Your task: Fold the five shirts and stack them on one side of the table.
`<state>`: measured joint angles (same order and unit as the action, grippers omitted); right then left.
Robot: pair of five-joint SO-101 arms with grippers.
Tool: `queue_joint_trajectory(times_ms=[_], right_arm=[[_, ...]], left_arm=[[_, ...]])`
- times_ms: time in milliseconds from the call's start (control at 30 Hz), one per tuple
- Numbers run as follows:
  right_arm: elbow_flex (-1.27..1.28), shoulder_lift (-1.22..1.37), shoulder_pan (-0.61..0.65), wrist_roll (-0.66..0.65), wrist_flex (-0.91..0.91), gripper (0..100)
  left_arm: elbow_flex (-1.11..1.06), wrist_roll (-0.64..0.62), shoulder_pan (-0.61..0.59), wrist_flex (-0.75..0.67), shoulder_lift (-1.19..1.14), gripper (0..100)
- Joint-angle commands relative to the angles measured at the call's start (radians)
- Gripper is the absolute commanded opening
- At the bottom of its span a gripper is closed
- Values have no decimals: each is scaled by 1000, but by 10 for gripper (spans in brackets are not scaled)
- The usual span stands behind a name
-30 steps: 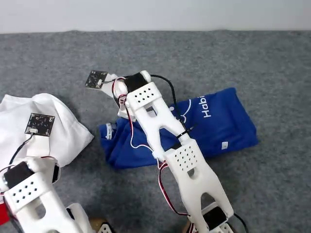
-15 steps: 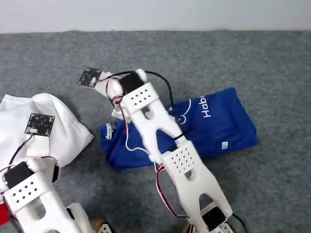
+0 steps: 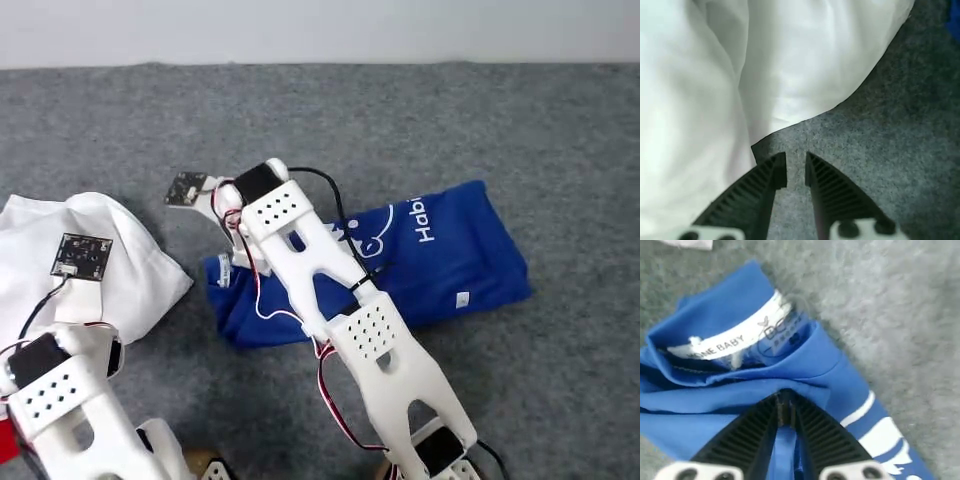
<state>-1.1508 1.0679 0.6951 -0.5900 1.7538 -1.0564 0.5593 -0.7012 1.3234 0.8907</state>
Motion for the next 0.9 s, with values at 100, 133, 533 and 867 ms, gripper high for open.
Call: queue_joint_trajectory(times_ms=[100, 133, 533, 867], right_arm=[[49, -24, -65, 9, 45, 9], [54, -31, -79, 9, 47, 9], [227, -101, -171, 0, -15, 9], [26, -64, -85, -110, -174, 9]], left_arm=[[12, 2, -3, 3, 17, 73], [12, 2, -3, 3, 17, 73], [12, 2, 0, 2, 17, 73], [8, 2, 0, 2, 17, 73]])
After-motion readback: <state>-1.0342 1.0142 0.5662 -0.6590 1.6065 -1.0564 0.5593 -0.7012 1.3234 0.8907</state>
